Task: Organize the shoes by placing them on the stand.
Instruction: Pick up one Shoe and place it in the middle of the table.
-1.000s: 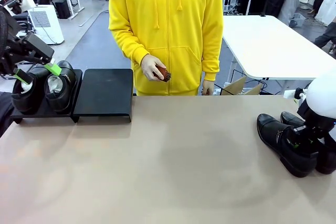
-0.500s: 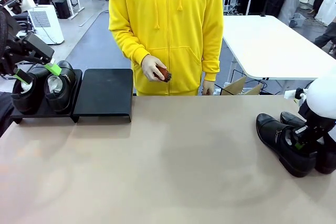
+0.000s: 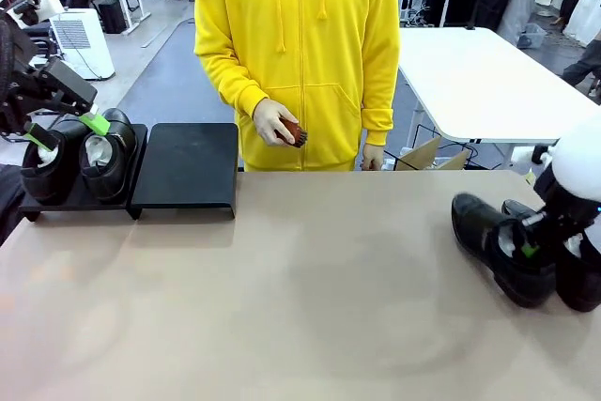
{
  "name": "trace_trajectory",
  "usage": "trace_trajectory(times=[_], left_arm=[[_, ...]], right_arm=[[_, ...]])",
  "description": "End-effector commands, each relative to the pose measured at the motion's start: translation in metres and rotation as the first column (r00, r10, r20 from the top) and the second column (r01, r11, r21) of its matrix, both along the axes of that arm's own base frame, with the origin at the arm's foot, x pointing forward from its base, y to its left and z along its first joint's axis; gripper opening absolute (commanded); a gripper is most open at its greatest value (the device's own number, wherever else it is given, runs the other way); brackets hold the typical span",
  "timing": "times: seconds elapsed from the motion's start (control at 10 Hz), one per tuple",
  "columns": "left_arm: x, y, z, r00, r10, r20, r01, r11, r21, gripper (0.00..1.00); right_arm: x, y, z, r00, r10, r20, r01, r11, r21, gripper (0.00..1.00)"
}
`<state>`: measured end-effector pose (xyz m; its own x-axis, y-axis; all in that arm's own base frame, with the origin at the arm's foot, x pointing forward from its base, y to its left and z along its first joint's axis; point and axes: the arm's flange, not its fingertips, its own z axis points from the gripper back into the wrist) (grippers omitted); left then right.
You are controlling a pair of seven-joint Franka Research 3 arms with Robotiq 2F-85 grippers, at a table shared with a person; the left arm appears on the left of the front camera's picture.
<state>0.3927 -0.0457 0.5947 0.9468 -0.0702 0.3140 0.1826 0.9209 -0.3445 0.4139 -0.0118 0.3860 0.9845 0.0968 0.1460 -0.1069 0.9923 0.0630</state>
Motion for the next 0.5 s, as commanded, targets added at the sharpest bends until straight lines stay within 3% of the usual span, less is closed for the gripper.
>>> trace_trajectory(times=[0.0, 0.2, 0.4], left_arm=[[0.0, 0.001, 0.001, 1.0, -0.02, 0.005, 0.021, 1.0, -0.018, 1.0], [0.0, 0.001, 0.001, 1.0, -0.02, 0.005, 0.021, 1.0, -0.018, 1.0], [0.0, 0.001, 0.001, 1.0, -0.02, 0.005, 0.021, 1.0, -0.018, 1.0]], right_arm=[[-0.047, 0.05, 0.058, 0.992, -0.019, 0.128, 0.01, 0.998, 0.065, 0.0], [-0.079, 0.096, 0.078, 0.99, 0.007, 0.139, -0.026, 0.991, 0.135, 0.0], [-0.103, 0.136, 0.08, 0.982, 0.127, 0.141, -0.148, 0.978, 0.145, 0.0]])
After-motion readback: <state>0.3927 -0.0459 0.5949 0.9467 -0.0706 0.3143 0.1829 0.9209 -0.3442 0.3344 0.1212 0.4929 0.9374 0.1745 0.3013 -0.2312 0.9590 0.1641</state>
